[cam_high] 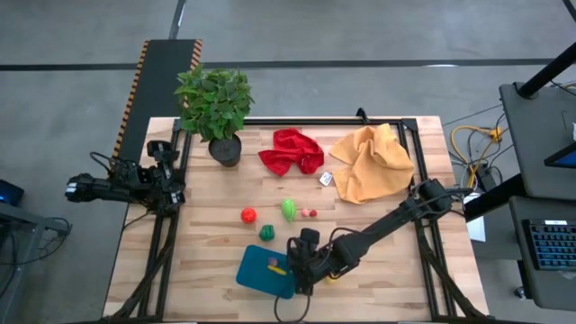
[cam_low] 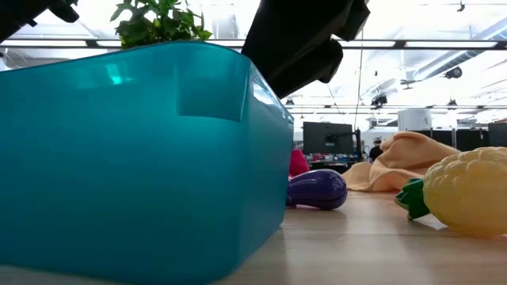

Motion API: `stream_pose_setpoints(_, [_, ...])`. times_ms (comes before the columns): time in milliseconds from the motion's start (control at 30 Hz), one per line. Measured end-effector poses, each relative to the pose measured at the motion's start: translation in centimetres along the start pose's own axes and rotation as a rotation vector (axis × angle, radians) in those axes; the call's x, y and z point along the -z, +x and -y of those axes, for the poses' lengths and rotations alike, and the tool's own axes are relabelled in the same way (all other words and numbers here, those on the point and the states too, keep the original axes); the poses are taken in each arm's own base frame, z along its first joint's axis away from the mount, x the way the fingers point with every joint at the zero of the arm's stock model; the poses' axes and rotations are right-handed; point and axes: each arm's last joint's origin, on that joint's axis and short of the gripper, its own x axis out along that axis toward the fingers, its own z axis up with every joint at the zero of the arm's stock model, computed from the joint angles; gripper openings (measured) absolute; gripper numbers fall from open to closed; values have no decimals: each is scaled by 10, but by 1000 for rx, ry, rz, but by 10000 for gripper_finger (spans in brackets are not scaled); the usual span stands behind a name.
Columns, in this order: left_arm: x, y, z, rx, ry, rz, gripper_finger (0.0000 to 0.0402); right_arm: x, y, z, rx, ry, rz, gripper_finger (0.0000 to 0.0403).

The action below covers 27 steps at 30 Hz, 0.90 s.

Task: Pick and placing Produce into tupperware
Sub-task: Put the yellow pineapple into the blue basket

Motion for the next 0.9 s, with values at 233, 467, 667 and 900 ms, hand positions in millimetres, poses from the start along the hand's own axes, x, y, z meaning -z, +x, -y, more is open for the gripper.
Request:
stream_pose_setpoints(233, [0,0,0,0,0,0,199,-6,-3,3,11,29,-11,215])
stream_pose_setpoints(467, [0,0,0,0,1,0,199,-29,-24,-6,-87,7,-3,221])
stream_pose_setpoints(667, [0,0,0,0,0,-1,199,-34,-49,-3,-17,51,-145,219])
stream_pose_setpoints(900, [0,0,0,0,0,-1,199,-31,-74,0,80,213,-303,220])
